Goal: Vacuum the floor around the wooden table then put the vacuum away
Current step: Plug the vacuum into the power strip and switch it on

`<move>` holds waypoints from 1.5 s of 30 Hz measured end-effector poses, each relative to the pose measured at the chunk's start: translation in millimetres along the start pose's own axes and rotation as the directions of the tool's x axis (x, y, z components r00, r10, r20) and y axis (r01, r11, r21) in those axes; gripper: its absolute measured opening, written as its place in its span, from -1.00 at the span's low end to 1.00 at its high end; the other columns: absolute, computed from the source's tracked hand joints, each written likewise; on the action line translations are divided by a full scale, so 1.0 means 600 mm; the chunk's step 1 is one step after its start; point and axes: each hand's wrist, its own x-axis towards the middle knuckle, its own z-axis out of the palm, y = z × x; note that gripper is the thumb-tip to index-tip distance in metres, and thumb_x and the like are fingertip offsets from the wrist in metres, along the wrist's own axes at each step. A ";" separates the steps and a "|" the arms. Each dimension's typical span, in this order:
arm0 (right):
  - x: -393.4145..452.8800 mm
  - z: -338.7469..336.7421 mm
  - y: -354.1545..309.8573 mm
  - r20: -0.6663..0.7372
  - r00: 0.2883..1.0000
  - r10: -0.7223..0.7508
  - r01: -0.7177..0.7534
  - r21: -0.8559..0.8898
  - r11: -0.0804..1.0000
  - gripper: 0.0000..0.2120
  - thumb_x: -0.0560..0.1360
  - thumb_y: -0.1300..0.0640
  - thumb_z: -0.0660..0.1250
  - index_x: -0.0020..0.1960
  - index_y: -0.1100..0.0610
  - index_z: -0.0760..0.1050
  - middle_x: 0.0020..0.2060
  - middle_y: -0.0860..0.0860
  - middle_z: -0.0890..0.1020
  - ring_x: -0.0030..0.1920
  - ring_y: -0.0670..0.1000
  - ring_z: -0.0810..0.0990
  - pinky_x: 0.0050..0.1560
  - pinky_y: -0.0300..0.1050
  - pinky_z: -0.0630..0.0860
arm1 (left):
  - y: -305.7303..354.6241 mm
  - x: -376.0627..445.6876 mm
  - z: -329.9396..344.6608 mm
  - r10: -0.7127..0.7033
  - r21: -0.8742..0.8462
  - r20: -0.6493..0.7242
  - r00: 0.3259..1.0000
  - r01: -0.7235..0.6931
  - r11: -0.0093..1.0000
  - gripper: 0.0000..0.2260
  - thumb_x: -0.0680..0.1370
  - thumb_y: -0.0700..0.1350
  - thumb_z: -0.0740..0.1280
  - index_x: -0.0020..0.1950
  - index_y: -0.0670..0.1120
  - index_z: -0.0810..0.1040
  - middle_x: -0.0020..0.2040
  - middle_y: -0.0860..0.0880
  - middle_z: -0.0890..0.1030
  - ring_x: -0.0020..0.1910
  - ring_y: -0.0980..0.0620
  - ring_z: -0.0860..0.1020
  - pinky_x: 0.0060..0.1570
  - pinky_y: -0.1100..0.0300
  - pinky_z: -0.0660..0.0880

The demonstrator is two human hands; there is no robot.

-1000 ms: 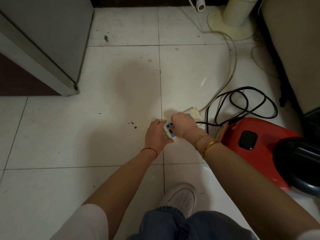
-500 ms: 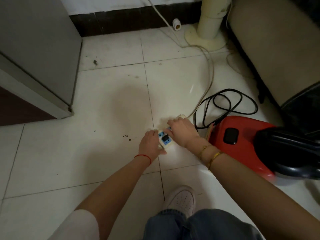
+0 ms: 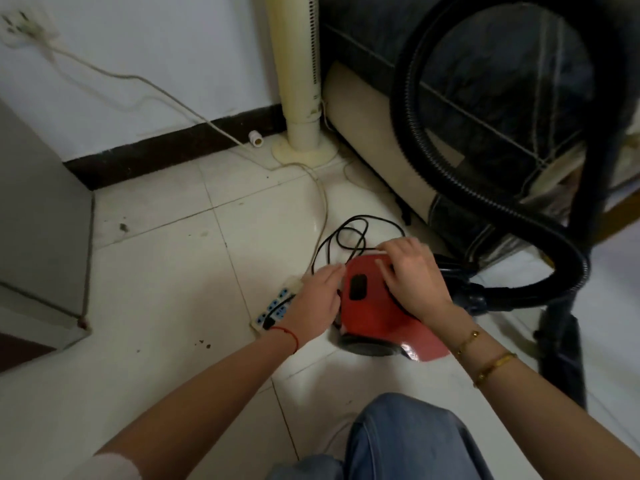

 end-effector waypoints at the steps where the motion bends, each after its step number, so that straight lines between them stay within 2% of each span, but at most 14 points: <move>1: -0.012 -0.007 0.016 0.009 1.000 0.030 -0.030 -0.021 0.999 -0.82 0.54 0.05 0.26 0.07 0.10 0.52 -0.01 0.04 0.59 0.08 0.11 0.48 0.09 -0.01 0.38 | 0.012 0.006 0.010 0.027 0.014 0.034 0.999 -0.027 1.000 -0.52 0.58 -0.25 0.15 0.51 -0.18 0.23 0.48 -0.08 0.27 0.47 0.00 0.21 0.48 0.20 0.08; 5: -0.046 -0.015 0.062 0.123 0.985 0.125 -0.118 -0.058 0.991 -0.72 0.56 -0.05 0.21 0.14 0.12 0.48 0.06 0.07 0.56 0.13 0.12 0.47 0.16 0.00 0.36 | 0.041 0.017 0.042 -0.013 0.090 0.158 0.987 -0.001 0.996 -0.51 0.62 -0.16 0.11 0.55 -0.17 0.11 0.54 -0.07 0.12 0.51 0.02 0.09 0.49 0.15 0.08; 8: -0.050 -0.008 0.071 0.166 0.979 0.117 -0.116 -0.019 0.993 -0.67 0.57 -0.05 0.20 0.21 0.13 0.46 0.08 0.09 0.57 0.15 0.13 0.48 0.23 -0.02 0.33 | 0.052 0.012 0.053 -0.040 0.143 0.221 0.974 0.008 0.990 -0.51 0.64 -0.14 0.07 0.56 -0.17 0.07 0.55 -0.06 0.09 0.50 0.02 0.11 0.47 0.21 0.10; 11: -0.040 -0.005 0.074 0.185 0.976 0.110 -0.112 -0.001 0.994 -0.68 0.58 -0.05 0.19 0.21 0.13 0.46 0.08 0.09 0.56 0.12 0.13 0.49 0.18 -0.01 0.33 | 0.052 0.010 0.061 -0.081 0.116 0.232 0.969 0.055 0.992 -0.51 0.63 -0.15 0.09 0.56 -0.15 0.08 0.55 -0.03 0.09 0.49 0.04 0.14 0.43 0.19 0.19; 17: -0.034 -0.007 0.087 0.228 0.966 0.122 -0.158 0.147 0.976 -0.71 0.57 -0.05 0.22 0.20 0.08 0.48 0.11 0.04 0.56 0.15 0.08 0.44 0.20 -0.04 0.26 | 0.062 0.014 0.067 -0.149 0.023 0.176 0.973 0.148 0.989 -0.52 0.60 -0.26 0.13 0.53 -0.13 0.20 0.49 -0.04 0.25 0.45 0.03 0.25 0.40 0.25 0.18; 19: -0.035 -0.004 0.088 0.221 0.968 0.122 -0.163 0.178 0.970 -0.72 0.57 -0.04 0.23 0.20 0.08 0.48 0.10 0.03 0.56 0.15 0.07 0.44 0.22 -0.05 0.25 | 0.063 0.018 0.067 -0.193 -0.013 0.176 0.965 0.198 0.980 -0.54 0.59 -0.29 0.14 0.50 -0.12 0.28 0.44 -0.06 0.34 0.38 -0.01 0.35 0.39 0.19 0.29; 22: -0.035 0.004 0.090 0.206 0.970 0.127 -0.170 0.207 0.963 -0.73 0.56 -0.04 0.24 0.16 0.08 0.49 0.07 0.02 0.57 0.12 0.07 0.45 0.23 -0.03 0.27 | 0.053 0.025 0.067 -0.226 -0.034 0.184 0.957 0.236 0.971 -0.61 0.61 -0.27 0.14 0.44 -0.07 0.38 0.27 -0.11 0.51 0.17 -0.08 0.53 0.23 0.06 0.47; 26: -0.032 0.012 0.094 0.198 0.972 0.128 -0.178 0.259 0.949 -0.73 0.56 -0.04 0.25 0.17 0.07 0.49 0.07 0.01 0.57 0.13 0.05 0.45 0.25 -0.04 0.26 | 0.051 0.034 0.065 -0.251 0.052 0.194 0.948 0.246 0.968 -0.63 0.61 -0.26 0.13 0.41 -0.05 0.40 0.14 -0.11 0.56 0.01 -0.09 0.57 0.09 0.06 0.53; 30: -0.027 0.016 0.095 0.180 0.975 0.128 -0.173 0.261 0.950 -0.74 0.55 -0.05 0.26 0.16 0.06 0.50 0.06 0.00 0.57 0.12 0.05 0.46 0.24 -0.04 0.27 | 0.051 0.038 0.067 -0.257 0.044 0.175 0.950 0.253 0.966 -0.75 0.64 -0.22 0.12 0.25 -0.09 0.50 -0.01 -0.11 0.59 -0.12 -0.09 0.59 -0.04 0.06 0.57; 36: -0.027 0.017 0.096 0.173 0.977 0.127 -0.169 0.257 0.951 -0.74 0.55 -0.04 0.26 0.16 0.07 0.49 0.07 0.00 0.56 0.13 0.05 0.45 0.24 -0.05 0.25 | 0.047 0.039 0.072 -0.277 0.003 0.139 0.951 0.279 0.960 -0.78 0.63 -0.23 0.15 0.15 -0.08 0.56 0.06 -0.05 0.59 -0.04 0.01 0.59 0.04 0.14 0.57; 39: -0.027 0.014 0.097 0.190 0.973 0.134 -0.182 0.261 0.948 -0.74 0.55 -0.04 0.26 0.16 0.06 0.48 0.09 -0.01 0.55 0.15 0.04 0.44 0.25 -0.06 0.24 | 0.050 0.043 0.060 -0.269 0.033 0.191 0.944 0.267 0.963 -0.74 0.64 -0.21 0.14 0.22 -0.04 0.55 0.09 -0.06 0.59 0.00 0.01 0.57 0.06 0.13 0.55; 42: -0.028 0.003 0.095 0.233 0.964 0.130 -0.195 0.282 0.939 -0.71 0.56 -0.05 0.25 0.20 0.07 0.46 0.12 0.01 0.54 0.18 0.05 0.43 0.28 -0.05 0.26 | 0.068 0.042 0.034 -0.192 0.137 0.307 0.932 0.156 0.978 -0.65 0.62 -0.24 0.11 0.40 -0.10 0.41 0.21 -0.10 0.53 0.15 -0.04 0.51 0.19 0.13 0.47; 45: -0.039 -0.022 0.095 0.209 0.971 0.112 -0.175 0.312 0.934 -0.68 0.58 -0.02 0.21 0.27 0.11 0.43 0.16 0.05 0.52 0.21 0.07 0.43 0.30 -0.03 0.33 | 0.098 0.042 -0.001 -0.115 0.158 0.294 0.949 0.070 0.985 -0.64 0.59 -0.27 0.13 0.38 -0.16 0.40 0.23 -0.11 0.51 0.23 -0.07 0.47 0.23 0.12 0.43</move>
